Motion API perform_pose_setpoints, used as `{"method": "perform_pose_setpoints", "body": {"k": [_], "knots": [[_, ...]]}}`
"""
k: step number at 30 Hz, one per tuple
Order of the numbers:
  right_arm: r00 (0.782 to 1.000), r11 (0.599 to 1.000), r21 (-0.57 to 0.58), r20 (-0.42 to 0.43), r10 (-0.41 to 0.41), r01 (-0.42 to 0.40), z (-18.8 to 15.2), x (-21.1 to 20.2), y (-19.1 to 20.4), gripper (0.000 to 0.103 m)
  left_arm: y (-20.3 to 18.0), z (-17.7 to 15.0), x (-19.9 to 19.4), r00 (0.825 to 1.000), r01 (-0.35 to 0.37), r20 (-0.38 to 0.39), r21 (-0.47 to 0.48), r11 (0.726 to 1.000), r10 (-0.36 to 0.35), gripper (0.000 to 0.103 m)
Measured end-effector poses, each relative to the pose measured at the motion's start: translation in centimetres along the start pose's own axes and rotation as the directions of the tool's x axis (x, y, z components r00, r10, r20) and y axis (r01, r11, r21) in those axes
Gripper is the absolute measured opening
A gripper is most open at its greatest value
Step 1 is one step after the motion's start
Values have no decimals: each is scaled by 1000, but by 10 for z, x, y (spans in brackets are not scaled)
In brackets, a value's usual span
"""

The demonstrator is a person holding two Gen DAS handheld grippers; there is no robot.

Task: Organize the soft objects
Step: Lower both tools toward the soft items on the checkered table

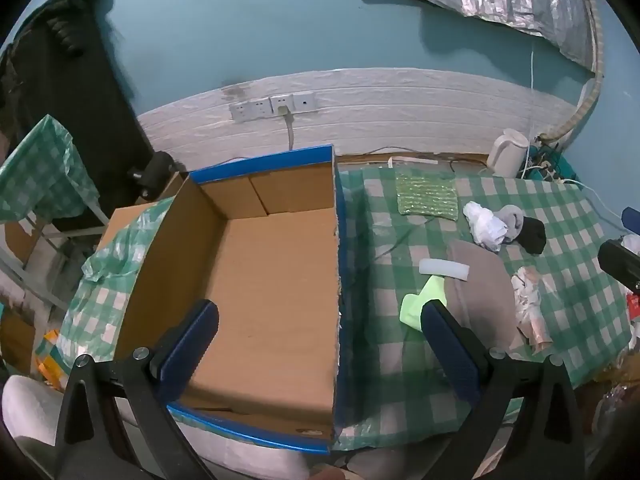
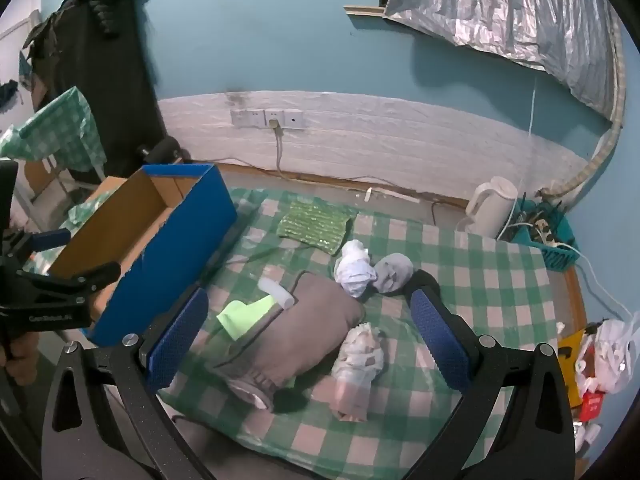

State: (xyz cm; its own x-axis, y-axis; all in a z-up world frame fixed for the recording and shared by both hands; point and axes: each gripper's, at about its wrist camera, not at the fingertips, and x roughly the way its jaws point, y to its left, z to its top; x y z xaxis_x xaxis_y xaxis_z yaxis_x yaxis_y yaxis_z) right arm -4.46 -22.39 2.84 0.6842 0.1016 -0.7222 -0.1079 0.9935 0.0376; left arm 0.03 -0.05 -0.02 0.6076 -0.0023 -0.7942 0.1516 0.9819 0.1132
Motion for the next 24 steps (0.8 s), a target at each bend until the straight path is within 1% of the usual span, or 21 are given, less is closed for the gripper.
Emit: {"method": "perform_pose_setpoints", "body": {"k": [5, 6, 11, 16, 17, 21, 24], "knots": [[1000, 1000, -4, 1, -3, 3, 0, 0, -1, 100, -4, 2, 0, 1000, -18, 10, 26, 999, 18, 102], [1000, 1000, -4, 2, -3, 3, 0, 0, -1, 100, -4, 2, -4, 1000, -7, 23, 26, 1000, 7, 102], [1000, 1000, -5, -2, -5, 5, -1, 1, 0, 100, -9, 4, -3, 1000, 17, 23, 27, 999, -17, 102], [1000, 1000, -8, -4, -7, 7, -2, -1, 3, 100, -4, -1, -9, 997, 15, 69, 25, 1000, -17, 102], [1000, 1000, -8, -4, -6, 6, -2, 3, -2, 100, -4, -1, -10, 997, 20, 74, 26, 999, -22, 102], [1000, 1000, -9, -6, -10, 10, -1, 3, 0, 100, -4, -2, -9, 997, 51, 65, 18, 999, -52, 102], [1000, 1000, -9, -7, -10, 10, 0, 4, 0, 100, -5, -2, -7, 997, 49, 62, 21, 999, -50, 102]]}}
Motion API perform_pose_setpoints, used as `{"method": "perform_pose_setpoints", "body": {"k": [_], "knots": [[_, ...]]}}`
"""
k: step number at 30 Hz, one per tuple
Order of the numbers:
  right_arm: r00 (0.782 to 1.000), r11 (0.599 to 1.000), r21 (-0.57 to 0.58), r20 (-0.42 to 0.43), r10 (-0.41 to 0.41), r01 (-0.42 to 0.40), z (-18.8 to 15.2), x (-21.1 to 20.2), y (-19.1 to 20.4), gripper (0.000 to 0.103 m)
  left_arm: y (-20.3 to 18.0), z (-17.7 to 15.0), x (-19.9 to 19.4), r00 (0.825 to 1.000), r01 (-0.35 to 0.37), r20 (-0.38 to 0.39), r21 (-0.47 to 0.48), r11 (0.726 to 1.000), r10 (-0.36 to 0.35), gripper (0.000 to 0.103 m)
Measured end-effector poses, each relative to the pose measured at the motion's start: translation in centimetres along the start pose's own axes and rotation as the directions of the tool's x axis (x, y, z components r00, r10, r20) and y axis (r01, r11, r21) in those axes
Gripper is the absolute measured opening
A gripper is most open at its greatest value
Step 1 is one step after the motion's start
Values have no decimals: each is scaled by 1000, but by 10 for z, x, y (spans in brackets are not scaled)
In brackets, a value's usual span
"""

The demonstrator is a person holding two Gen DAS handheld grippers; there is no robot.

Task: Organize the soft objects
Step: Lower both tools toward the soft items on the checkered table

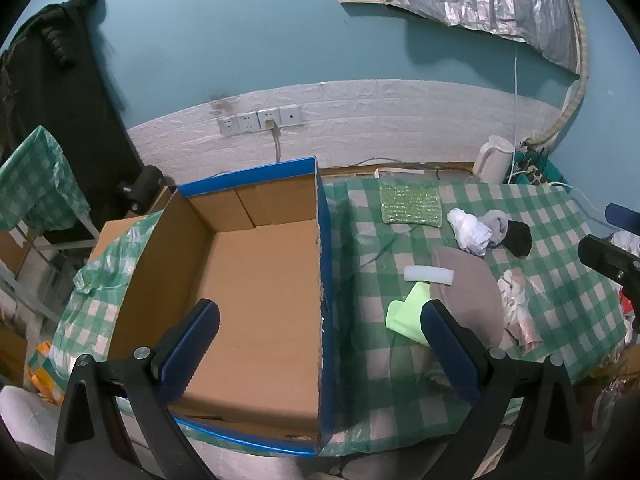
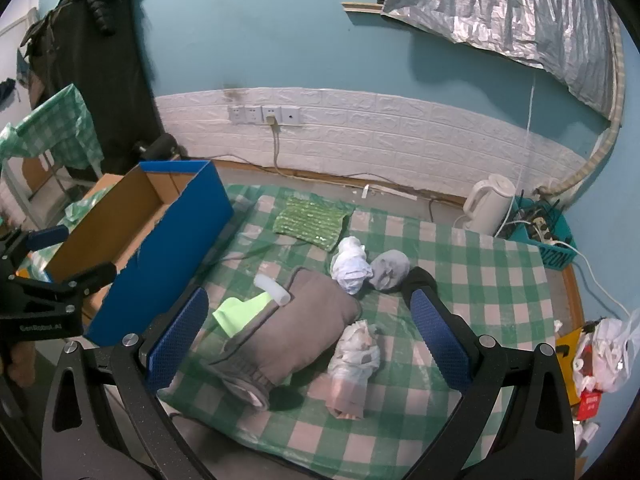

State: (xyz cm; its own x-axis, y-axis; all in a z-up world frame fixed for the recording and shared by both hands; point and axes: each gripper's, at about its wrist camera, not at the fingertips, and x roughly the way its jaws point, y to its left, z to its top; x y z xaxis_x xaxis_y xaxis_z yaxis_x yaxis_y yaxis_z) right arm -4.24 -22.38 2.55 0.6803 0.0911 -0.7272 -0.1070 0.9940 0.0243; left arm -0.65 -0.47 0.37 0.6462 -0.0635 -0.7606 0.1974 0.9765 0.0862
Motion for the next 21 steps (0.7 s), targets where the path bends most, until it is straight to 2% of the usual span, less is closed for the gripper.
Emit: {"method": "perform_pose_setpoints", "body": {"k": [21], "knots": [[1000, 1000, 4, -6, 2, -2, -1, 0, -4, 100, -4, -2, 1, 1000, 9, -12, 1, 1000, -9, 102]]}}
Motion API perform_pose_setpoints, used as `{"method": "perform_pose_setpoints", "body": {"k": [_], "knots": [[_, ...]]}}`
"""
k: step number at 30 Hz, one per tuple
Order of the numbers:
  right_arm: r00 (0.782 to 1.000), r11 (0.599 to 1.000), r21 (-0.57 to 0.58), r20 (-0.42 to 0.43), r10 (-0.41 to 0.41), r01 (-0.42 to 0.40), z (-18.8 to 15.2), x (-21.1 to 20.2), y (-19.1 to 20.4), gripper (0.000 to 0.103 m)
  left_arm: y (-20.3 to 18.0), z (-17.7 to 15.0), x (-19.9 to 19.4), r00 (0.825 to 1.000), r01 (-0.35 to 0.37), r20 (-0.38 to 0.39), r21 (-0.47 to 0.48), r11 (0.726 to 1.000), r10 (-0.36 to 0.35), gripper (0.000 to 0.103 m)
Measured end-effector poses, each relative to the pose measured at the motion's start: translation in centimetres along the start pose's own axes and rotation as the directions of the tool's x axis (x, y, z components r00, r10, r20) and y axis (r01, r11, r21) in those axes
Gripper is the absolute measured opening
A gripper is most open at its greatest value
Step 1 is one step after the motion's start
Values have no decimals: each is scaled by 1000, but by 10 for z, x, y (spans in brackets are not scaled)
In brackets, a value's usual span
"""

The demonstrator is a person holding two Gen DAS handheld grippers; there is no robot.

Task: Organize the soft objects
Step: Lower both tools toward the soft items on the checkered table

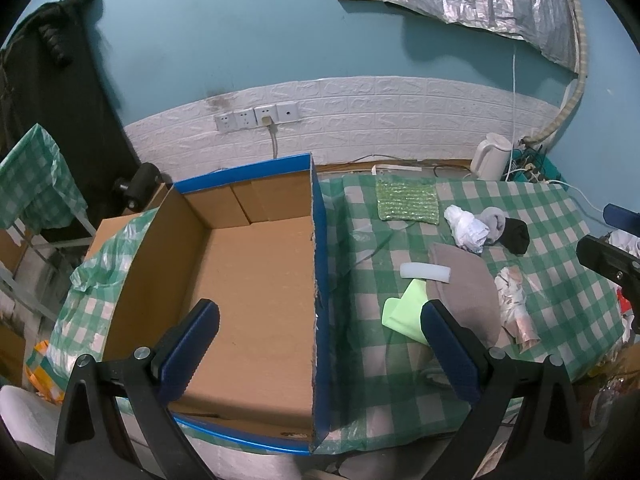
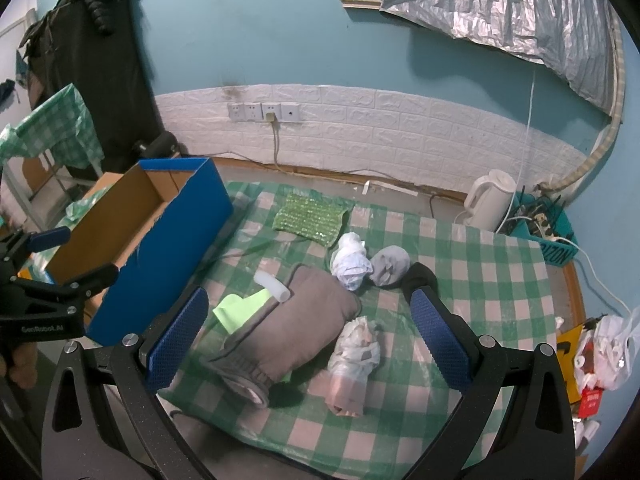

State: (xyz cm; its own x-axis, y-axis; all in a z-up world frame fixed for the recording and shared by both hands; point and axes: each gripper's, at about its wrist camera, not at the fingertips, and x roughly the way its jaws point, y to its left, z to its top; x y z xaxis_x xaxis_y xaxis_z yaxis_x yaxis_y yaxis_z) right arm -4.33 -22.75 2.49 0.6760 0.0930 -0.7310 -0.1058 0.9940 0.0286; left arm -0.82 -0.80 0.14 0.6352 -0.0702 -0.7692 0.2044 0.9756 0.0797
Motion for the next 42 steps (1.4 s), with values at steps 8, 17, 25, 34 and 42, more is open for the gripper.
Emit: {"method": "perform_pose_setpoints", "body": {"k": [8, 17, 25, 34, 42], "knots": [[1000, 1000, 17, -4, -10, 10, -11, 5, -4, 100, -2, 0, 1, 1000, -4, 1, 7, 1000, 4, 102], [1000, 999, 34, -16, -4, 5, -8, 3, -7, 100, -5, 0, 0, 1000, -3, 0, 20, 1000, 3, 102], [1000, 999, 39, -18, -11, 12, -7, 4, -9, 100, -6, -1, 2, 1000, 6, -10, 24, 1000, -6, 102], [999, 999, 46, -35, -20, 22, -9, 6, -13, 100, -8, -4, 6, 1000, -2, -18, 19, 1000, 3, 102], [999, 999, 49, -41, -20, 22, -7, 7, -14, 100, -10, -6, 9, 1000, -8, -24, 26, 1000, 8, 102]]}}
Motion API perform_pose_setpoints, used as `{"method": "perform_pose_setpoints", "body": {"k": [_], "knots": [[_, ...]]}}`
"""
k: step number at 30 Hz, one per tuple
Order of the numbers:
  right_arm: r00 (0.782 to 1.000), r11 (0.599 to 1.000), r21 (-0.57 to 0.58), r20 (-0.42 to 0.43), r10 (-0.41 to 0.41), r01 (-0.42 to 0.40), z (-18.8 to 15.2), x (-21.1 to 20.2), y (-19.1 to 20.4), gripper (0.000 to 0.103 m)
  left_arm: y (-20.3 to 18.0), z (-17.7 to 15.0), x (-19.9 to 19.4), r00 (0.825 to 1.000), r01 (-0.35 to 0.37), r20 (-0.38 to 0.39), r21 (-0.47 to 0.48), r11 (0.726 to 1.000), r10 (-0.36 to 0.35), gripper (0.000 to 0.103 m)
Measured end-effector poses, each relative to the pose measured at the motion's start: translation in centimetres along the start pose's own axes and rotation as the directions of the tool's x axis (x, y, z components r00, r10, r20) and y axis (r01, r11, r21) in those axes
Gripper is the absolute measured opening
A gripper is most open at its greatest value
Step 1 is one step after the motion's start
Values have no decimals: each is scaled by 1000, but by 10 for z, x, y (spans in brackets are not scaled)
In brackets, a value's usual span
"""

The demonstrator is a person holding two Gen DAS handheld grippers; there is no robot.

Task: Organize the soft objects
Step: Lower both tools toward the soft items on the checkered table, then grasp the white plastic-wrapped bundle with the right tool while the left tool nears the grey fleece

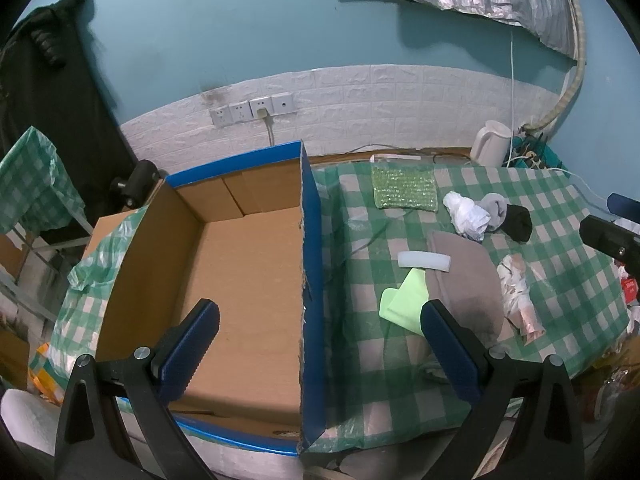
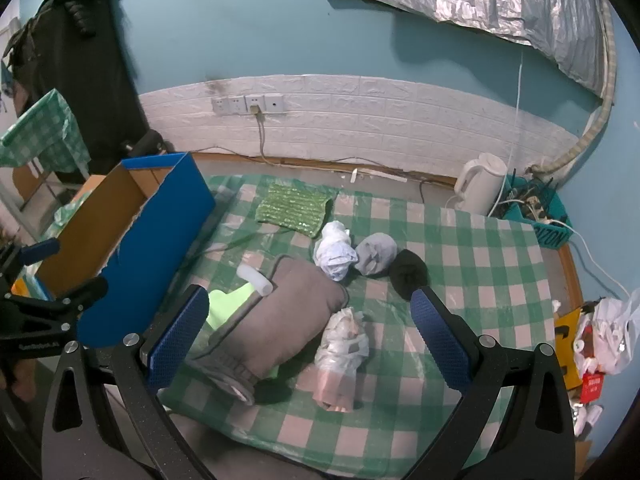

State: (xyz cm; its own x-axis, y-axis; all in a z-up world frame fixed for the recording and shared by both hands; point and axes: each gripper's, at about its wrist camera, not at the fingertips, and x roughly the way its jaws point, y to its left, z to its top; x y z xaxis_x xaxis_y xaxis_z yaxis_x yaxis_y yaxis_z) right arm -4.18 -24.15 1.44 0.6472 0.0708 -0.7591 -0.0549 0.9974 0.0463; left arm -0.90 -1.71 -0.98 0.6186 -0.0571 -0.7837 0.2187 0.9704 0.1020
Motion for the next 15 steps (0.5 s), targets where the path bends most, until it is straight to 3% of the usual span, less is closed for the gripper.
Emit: {"method": "perform_pose_setpoints", "body": {"k": [15], "knots": [[1000, 1000, 7, -21, -11, 11, -5, 11, -10, 100, -8, 2, 8, 1000, 1, -28, -5, 1000, -1, 102]]}}
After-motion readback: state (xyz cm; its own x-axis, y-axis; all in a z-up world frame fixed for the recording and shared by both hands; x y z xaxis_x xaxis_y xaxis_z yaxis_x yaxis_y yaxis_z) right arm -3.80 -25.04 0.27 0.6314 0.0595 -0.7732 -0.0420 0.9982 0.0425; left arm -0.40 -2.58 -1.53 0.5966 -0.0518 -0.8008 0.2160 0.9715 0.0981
